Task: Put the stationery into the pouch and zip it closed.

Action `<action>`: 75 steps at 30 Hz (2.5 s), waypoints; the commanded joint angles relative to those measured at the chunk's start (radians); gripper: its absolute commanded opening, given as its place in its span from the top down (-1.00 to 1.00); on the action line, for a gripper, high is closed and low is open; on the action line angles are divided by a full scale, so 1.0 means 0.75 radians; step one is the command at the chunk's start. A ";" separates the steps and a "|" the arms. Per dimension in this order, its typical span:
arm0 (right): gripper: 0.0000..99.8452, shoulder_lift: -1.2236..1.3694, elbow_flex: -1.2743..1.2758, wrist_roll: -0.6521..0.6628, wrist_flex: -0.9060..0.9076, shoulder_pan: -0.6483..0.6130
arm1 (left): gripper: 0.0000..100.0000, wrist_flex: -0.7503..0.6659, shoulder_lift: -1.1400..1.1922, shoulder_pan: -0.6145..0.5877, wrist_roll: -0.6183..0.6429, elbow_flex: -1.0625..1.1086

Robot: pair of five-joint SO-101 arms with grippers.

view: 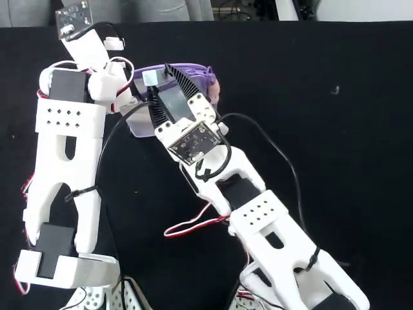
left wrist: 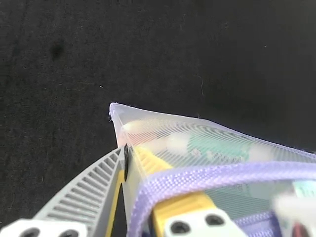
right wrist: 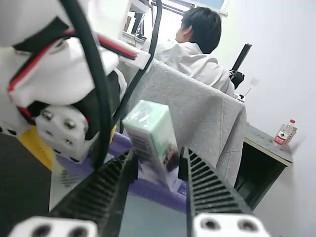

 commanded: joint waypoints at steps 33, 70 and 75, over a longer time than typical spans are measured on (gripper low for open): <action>0.73 0.021 -0.596 -0.182 0.485 0.090 | 0.94 0.004 -0.014 0.003 0.000 -0.001; 0.73 -0.173 -0.658 -0.309 1.324 0.051 | 0.94 0.004 -0.012 -0.009 -0.004 -0.001; 0.73 -0.169 -0.645 -0.309 1.270 0.053 | 0.94 0.004 -0.012 -0.009 -0.004 -0.001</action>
